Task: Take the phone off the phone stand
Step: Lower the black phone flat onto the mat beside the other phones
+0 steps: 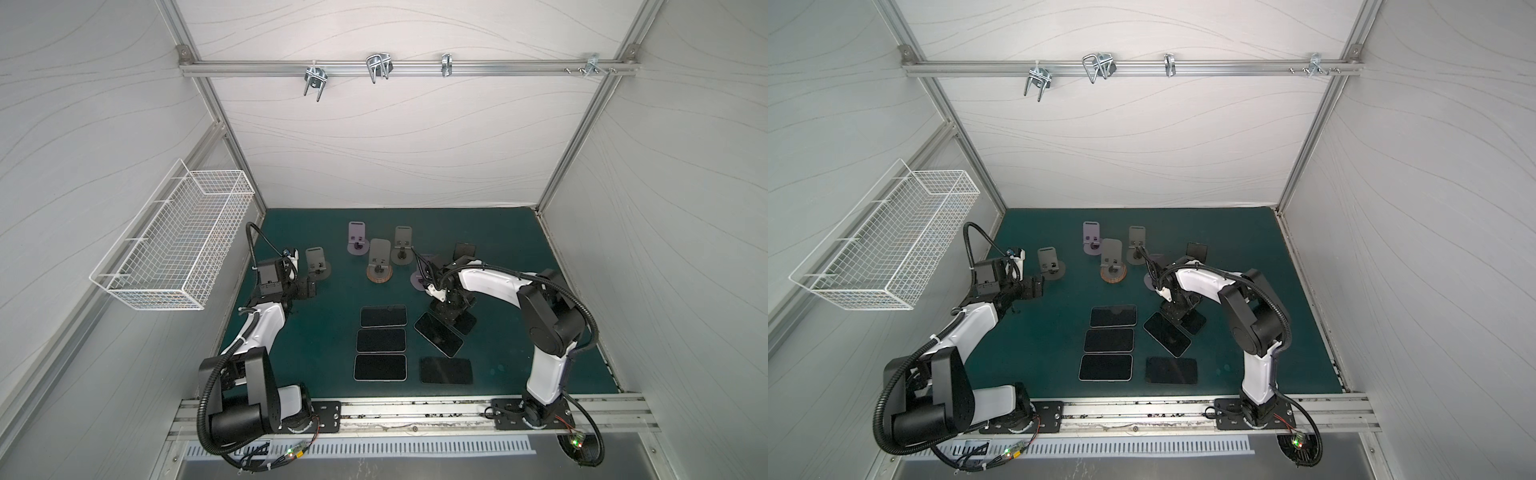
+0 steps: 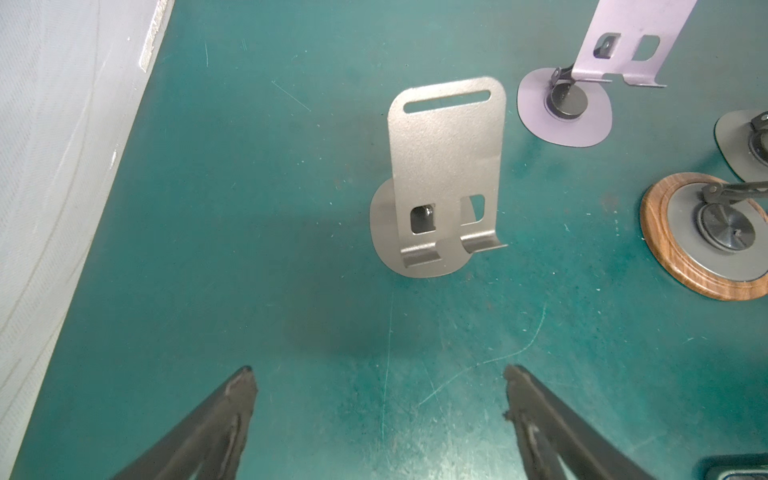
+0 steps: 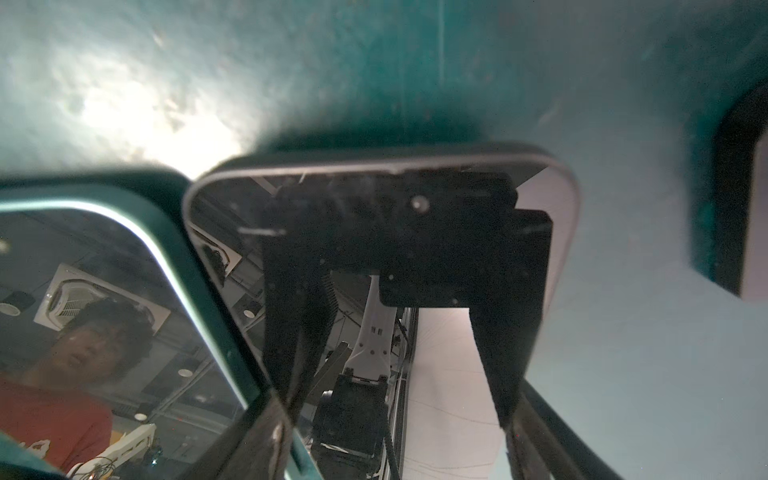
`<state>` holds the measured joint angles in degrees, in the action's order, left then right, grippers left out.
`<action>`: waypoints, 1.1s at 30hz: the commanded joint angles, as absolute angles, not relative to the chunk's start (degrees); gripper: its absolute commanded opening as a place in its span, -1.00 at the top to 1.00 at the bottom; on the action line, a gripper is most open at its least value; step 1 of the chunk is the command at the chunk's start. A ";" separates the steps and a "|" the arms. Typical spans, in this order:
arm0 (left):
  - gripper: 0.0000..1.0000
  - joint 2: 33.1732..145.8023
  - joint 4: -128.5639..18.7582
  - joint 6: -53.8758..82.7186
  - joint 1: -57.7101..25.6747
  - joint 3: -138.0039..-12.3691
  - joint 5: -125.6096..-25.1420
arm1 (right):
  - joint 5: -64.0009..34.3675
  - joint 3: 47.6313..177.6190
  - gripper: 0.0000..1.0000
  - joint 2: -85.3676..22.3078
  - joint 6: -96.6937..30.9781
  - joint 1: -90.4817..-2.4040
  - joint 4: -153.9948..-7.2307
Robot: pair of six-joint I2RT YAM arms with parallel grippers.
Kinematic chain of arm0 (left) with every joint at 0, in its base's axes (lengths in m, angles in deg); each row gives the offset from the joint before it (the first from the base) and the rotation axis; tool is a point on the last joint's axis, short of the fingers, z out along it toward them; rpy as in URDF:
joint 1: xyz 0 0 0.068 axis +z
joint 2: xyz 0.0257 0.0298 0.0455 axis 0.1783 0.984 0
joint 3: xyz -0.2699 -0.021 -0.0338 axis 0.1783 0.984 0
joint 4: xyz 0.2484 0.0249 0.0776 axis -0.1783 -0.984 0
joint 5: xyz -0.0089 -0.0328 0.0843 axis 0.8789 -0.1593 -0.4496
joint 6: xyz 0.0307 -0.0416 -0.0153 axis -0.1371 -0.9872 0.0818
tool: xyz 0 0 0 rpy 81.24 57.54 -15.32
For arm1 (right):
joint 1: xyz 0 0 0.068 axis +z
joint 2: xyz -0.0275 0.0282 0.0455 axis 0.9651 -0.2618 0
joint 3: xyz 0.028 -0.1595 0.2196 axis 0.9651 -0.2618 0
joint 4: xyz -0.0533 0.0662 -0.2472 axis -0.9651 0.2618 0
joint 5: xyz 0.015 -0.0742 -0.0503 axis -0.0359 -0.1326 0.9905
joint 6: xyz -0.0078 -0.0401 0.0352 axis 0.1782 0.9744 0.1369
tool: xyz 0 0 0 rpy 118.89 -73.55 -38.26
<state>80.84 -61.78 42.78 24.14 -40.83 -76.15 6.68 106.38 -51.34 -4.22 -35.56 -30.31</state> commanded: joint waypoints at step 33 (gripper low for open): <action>-0.88 79.86 -61.71 42.01 24.36 -41.81 -74.44 | 3.49 106.82 -0.60 -55.57 -3.38 -37.68 -27.65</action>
<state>80.82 -62.70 42.30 24.16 -40.83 -74.88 2.83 108.06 -52.87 -4.20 -37.75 -28.54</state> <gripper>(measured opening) 0.939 0.796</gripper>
